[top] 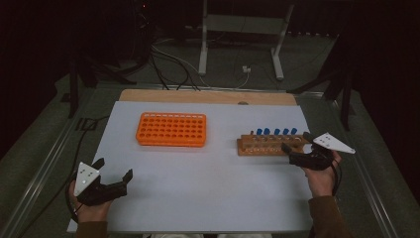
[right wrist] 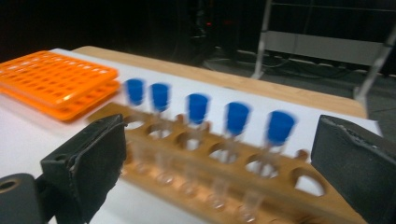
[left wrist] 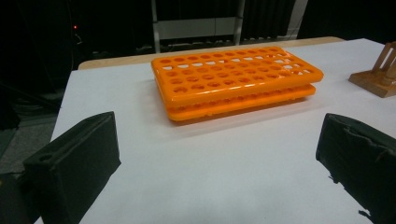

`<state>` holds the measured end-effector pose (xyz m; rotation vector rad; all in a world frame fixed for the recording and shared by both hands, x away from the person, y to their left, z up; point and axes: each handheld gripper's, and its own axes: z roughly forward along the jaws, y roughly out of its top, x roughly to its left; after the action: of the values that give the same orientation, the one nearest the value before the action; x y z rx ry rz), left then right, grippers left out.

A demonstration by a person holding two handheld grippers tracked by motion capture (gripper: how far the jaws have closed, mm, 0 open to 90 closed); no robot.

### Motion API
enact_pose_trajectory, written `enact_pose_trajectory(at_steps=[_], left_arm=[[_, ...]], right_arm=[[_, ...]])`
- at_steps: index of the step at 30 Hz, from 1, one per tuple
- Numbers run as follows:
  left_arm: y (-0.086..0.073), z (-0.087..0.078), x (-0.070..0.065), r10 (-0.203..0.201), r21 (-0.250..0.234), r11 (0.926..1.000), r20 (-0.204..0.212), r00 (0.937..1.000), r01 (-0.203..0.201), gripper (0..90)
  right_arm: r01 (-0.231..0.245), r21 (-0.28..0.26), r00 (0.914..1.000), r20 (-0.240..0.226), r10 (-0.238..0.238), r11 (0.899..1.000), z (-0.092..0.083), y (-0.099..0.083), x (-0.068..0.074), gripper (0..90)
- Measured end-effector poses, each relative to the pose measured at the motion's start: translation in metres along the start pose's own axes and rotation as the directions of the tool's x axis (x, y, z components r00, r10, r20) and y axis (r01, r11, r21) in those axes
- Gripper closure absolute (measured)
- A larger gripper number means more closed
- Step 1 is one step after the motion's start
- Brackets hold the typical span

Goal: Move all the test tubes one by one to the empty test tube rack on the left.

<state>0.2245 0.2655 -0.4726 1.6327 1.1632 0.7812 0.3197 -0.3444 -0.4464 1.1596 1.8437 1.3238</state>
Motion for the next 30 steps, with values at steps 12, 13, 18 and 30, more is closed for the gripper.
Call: enact_pose_trajectory(at_steps=[12,13,18,30], left_arm=[[0.0,0.001,0.0,-0.001,0.005,1.0,0.002,1.0,0.001,0.5],[-0.001,0.001,0.0,-0.002,0.005,1.0,0.003,1.0,0.002,0.5],[-0.001,0.002,0.0,0.001,0.008,1.0,0.004,1.0,-0.001,0.5],[0.0,0.001,0.0,0.002,0.006,1.0,0.004,1.0,-0.002,0.5]], right_arm=[[-0.097,0.06,0.992,0.087,0.091,0.994,0.018,-0.004,-0.029,39.7],[-0.097,0.061,0.9919,0.088,0.092,0.993,0.019,-0.005,-0.03,45.5],[-0.079,0.087,0.9951,0.066,0.073,0.993,0.027,-0.009,-0.031,64.5],[-0.069,0.104,0.9949,0.081,0.06,0.992,0.036,-0.013,-0.026,76.1]])
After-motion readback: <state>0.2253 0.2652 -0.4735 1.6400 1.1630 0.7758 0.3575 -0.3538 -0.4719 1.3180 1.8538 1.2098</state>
